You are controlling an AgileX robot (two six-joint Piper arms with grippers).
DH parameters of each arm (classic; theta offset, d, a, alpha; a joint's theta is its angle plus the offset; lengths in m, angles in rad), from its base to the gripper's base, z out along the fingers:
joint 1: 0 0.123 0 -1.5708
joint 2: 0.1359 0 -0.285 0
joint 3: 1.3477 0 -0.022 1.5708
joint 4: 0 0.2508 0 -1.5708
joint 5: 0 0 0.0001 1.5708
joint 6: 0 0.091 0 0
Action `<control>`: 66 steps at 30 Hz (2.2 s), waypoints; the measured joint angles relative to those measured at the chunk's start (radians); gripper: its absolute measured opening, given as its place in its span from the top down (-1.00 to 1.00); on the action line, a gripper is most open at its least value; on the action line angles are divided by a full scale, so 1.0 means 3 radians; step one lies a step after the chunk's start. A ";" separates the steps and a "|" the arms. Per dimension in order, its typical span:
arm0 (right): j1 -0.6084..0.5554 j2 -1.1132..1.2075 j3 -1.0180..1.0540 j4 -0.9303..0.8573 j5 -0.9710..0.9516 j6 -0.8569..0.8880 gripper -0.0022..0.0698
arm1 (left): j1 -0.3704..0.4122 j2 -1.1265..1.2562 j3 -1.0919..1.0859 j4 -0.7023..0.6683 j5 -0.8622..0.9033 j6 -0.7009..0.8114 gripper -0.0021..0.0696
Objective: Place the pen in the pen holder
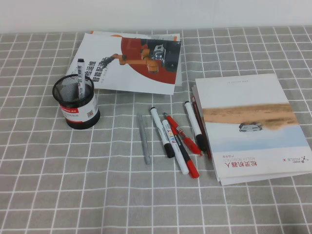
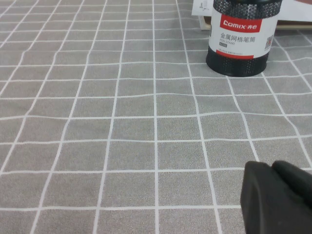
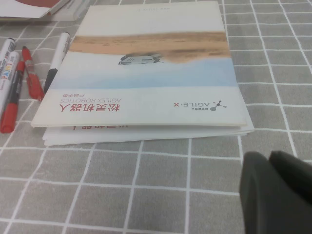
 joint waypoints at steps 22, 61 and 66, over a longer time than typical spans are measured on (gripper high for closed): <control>0.0000 0.0000 0.0000 0.0017 0.0000 0.0000 0.97 | 0.0000 0.0000 0.0000 0.0000 0.0000 0.0000 0.95; 0.0000 0.0835 -0.1051 0.2248 0.0796 -0.0399 0.97 | 0.0000 0.0000 0.0000 0.0000 0.0000 0.0000 0.95; 0.0000 0.2056 -0.2030 0.1403 0.1694 -0.0400 0.97 | 0.0000 0.0000 0.0000 0.0000 0.0000 0.0000 0.95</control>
